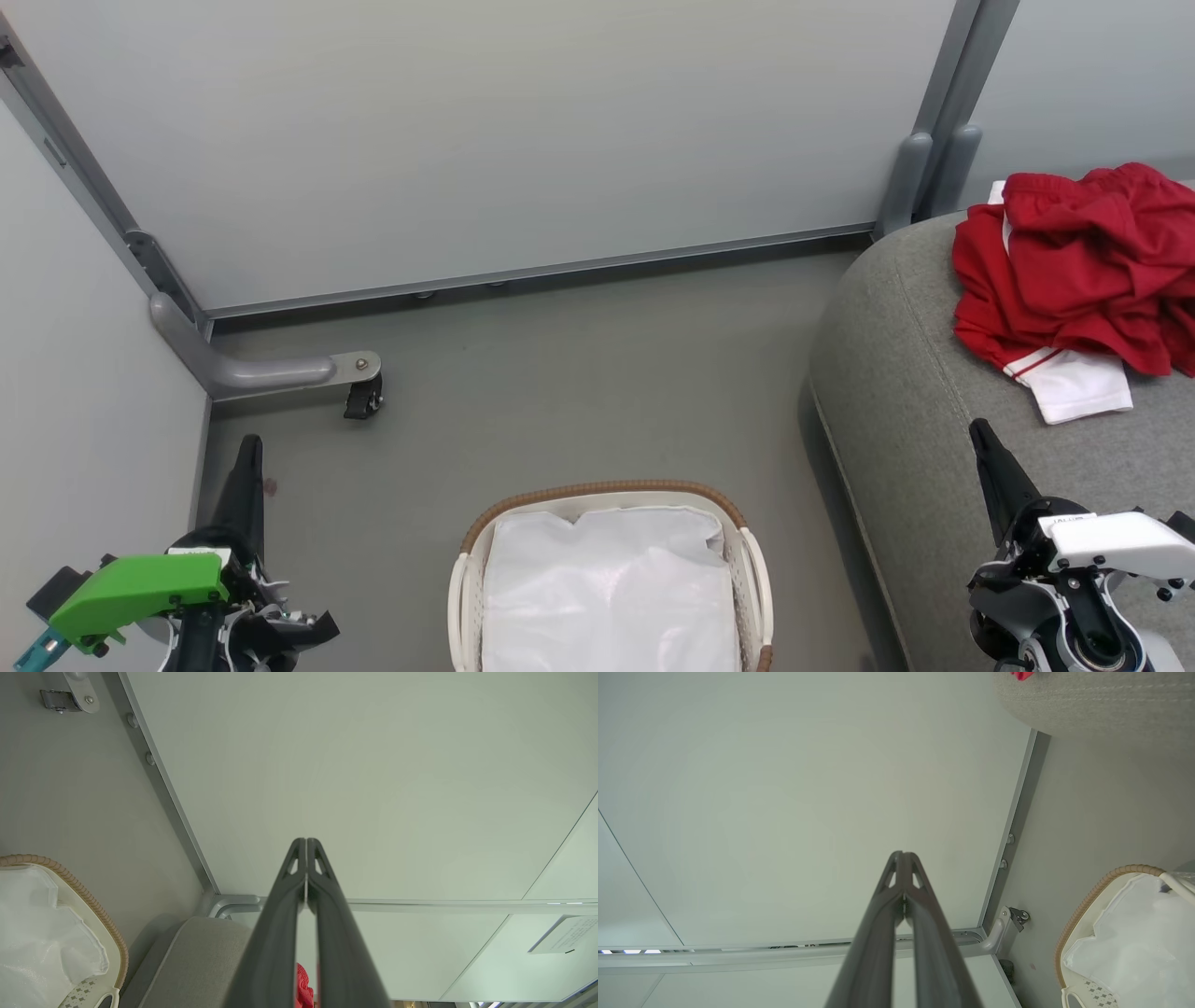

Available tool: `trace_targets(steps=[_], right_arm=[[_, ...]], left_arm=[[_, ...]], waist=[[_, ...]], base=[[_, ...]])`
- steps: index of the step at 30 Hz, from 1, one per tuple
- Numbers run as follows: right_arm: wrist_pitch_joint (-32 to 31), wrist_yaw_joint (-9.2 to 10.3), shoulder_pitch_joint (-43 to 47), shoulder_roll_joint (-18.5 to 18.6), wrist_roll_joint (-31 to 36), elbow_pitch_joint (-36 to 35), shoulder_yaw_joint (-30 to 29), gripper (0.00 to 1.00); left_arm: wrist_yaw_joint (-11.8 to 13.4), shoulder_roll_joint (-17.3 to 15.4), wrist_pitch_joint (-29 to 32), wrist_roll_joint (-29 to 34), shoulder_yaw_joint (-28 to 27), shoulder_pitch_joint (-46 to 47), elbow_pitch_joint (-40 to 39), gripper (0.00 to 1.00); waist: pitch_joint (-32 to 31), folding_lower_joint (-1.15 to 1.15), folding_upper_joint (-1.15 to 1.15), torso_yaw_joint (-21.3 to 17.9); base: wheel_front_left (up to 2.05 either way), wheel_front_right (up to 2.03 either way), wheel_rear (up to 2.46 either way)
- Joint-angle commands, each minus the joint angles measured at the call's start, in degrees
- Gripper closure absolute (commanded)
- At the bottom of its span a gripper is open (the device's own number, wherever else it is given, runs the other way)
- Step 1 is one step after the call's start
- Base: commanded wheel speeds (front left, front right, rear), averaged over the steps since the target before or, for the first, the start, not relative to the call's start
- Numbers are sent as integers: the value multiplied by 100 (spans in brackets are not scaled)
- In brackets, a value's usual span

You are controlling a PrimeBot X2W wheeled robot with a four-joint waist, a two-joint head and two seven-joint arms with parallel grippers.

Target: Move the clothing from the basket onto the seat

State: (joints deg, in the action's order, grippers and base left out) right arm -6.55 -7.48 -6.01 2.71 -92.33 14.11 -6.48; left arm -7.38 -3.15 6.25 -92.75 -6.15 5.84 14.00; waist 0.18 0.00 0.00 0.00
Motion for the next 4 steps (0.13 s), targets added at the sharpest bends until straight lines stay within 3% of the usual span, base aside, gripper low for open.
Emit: trace_targets(steps=[1,4], right_arm=[[-17,-2,-35,33,-18,-23,-14,100],[-17,-2,-35,33,-18,-23,-14,100]], left_arm=[[-20,-2,23,16,-24,67,-4,100],[-20,-1,19,18,-26,68,-4,100]], waist=[[0,0,0,0],[0,0,0,0]], base=[[0,0,0],[0,0,0]])
